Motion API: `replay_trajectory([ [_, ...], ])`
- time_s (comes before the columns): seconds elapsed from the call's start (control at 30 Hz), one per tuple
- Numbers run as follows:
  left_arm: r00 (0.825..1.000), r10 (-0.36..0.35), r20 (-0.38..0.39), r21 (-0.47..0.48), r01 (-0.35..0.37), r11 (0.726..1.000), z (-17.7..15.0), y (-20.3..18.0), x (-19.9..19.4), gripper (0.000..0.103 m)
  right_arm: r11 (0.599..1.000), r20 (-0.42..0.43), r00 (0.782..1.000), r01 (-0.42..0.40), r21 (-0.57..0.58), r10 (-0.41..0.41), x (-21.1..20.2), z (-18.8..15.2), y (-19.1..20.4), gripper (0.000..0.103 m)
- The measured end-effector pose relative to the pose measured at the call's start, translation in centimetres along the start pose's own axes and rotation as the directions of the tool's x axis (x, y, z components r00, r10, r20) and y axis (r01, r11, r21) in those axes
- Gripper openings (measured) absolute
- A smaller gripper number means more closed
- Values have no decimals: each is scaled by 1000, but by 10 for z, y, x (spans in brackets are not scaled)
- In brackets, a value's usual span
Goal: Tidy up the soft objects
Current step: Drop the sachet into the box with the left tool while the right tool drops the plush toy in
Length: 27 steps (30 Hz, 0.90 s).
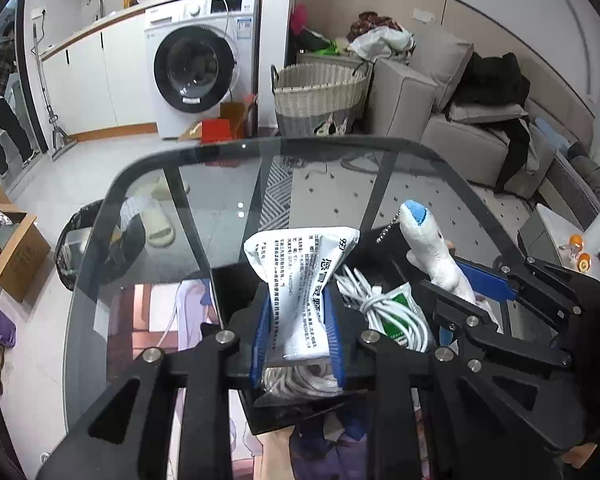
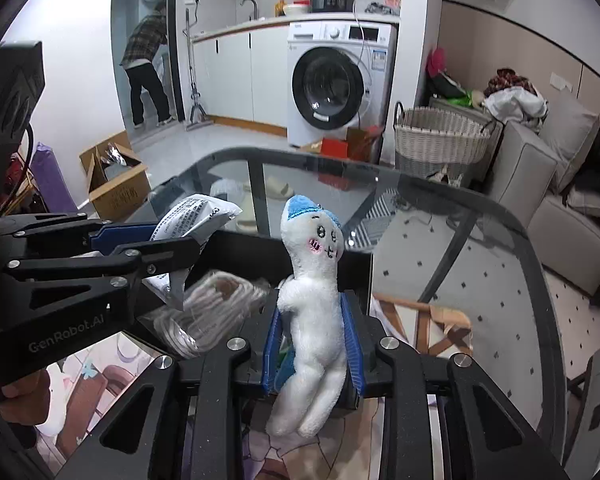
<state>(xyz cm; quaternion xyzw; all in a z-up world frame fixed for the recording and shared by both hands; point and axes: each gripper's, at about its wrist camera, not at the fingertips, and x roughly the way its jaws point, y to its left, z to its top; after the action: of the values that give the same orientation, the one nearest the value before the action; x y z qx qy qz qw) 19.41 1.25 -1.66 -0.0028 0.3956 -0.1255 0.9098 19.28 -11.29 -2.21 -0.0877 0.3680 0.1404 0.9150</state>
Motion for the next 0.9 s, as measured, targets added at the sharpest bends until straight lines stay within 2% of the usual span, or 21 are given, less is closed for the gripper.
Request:
replay_trajectory([
  [0.13,999,-18,-51,-6,17,1000,-2,0,7,24,1000,-29,1000,-5,6,5,10,-2,-5,29],
  [0.3,997,-3,-80,12,4,1000,-5,-2,12,24,1000,-59,998,-9,16,10,14,-5,-5,29],
  [0.5,996,-2,-91,6,2,1000,-5,-1,14,25,1000,-61,998,-12,22,13,16,-6,-6,30],
  [0.8,997,-1,-81,12,2,1000,-4,-1,13,29,995,-44,997,-65,74,68,17,-3,-11,34],
  [0.9,997,-5,-82,8,6,1000,-5,0,13,30,993,-32,996,-75,94,78,15,-1,-13,38],
])
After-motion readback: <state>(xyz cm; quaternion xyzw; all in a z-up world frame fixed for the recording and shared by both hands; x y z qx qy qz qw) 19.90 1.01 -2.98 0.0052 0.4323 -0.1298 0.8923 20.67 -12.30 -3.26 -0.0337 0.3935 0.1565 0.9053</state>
